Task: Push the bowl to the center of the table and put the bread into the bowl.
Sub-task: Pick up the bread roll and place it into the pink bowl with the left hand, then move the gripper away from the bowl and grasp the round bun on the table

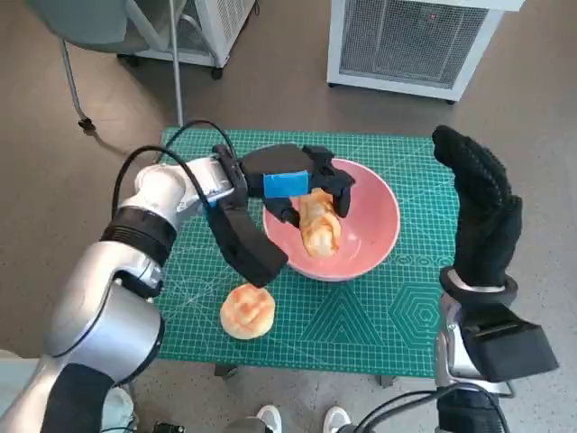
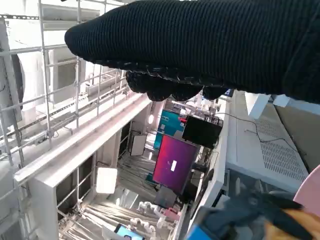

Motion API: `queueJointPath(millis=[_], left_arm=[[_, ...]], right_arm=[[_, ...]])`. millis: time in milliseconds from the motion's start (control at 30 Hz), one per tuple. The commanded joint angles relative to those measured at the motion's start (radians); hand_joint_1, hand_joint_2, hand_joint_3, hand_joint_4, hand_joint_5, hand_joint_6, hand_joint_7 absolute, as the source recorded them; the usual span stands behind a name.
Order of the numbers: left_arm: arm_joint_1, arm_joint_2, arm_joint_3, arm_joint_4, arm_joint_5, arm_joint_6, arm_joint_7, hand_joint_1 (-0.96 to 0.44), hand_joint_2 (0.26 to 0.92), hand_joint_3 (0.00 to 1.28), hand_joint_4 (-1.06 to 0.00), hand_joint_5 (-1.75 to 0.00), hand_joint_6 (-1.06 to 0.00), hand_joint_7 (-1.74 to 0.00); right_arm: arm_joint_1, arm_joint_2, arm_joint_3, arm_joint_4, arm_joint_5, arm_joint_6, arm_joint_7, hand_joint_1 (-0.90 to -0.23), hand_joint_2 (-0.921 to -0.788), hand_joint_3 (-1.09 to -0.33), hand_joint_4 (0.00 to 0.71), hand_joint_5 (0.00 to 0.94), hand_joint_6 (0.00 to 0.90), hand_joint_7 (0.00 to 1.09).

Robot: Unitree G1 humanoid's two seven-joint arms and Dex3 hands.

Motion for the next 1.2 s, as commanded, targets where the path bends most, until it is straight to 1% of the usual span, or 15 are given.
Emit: queueJointPath(millis=[33, 233, 300, 467, 633, 733, 967, 1067, 1200], left_arm=[[0.024, 0.013, 0.084, -0.024, -0.124, 0.034, -0.223, -0.21, 0.859, 0.02, -0.02, -0.04, -0.02, -0.33], [0.053, 0.048, 0.188, -0.092, -0.272, 0.048, -0.436, -0.30, 0.832, 0.00, 0.00, 0.00, 0.00, -0.20], [0.065, 0.061, 0.224, -0.122, -0.323, 0.061, -0.503, -0.32, 0.825, 0.00, 0.00, 0.00, 0.00, -0.18], [0.099, 0.118, 0.288, -0.232, -0.418, 0.079, -0.625, -0.36, 0.805, 0.00, 0.00, 0.00, -0.01, -0.17], [0.167, 0.214, 0.356, -0.398, -0.515, 0.088, -0.744, -0.37, 0.787, 0.00, 0.00, 0.00, -0.02, -0.17], [0.221, 0.280, 0.391, -0.512, -0.563, 0.094, -0.803, -0.37, 0.775, 0.00, 0.00, 0.00, -0.03, -0.17], [0.371, 0.457, 0.467, -0.795, -0.638, 0.110, -0.908, -0.37, 0.737, 0.00, 0.00, 0.00, -0.05, -0.17], [0.432, 0.516, 0.494, -0.898, -0.661, 0.135, -0.946, -0.34, 0.719, 0.00, 0.00, 0.00, -0.05, -0.17], [0.526, 0.577, 0.522, -1.017, -0.667, 0.163, -0.970, -0.27, 0.699, 0.00, 0.00, 0.00, -0.06, -0.16]], right_arm=[[0.026, 0.015, -0.005, 0.004, -0.003, 0.023, -0.019, -0.510, -0.921, -0.798, 0.312, 0.008, -0.001, 0.60], [0.021, 0.022, 0.002, 0.009, -0.007, 0.023, -0.023, -0.504, -0.921, -0.801, 0.312, 0.008, -0.001, 0.60], [0.018, 0.023, 0.003, 0.012, -0.008, 0.023, -0.023, -0.504, -0.921, -0.802, 0.312, 0.007, -0.001, 0.60], [0.015, 0.025, 0.004, 0.014, -0.005, 0.023, -0.019, -0.503, -0.921, -0.803, 0.311, 0.007, -0.001, 0.60], [0.017, 0.025, 0.005, 0.010, 0.000, 0.024, -0.015, -0.504, -0.921, -0.802, 0.312, 0.007, -0.001, 0.60], [0.019, 0.023, 0.005, 0.006, 0.005, 0.024, -0.010, -0.504, -0.921, -0.802, 0.312, 0.007, -0.001, 0.61], [0.019, 0.019, 0.005, -0.001, 0.013, 0.028, -0.004, -0.507, -0.921, -0.801, 0.312, 0.007, -0.001, 0.61], [0.018, 0.018, 0.005, -0.002, 0.015, 0.030, -0.002, -0.509, -0.921, -0.801, 0.312, 0.007, -0.001, 0.61], [0.015, 0.018, 0.008, -0.003, 0.014, 0.031, 0.000, -0.516, -0.921, -0.798, 0.312, 0.007, -0.001, 0.61]])
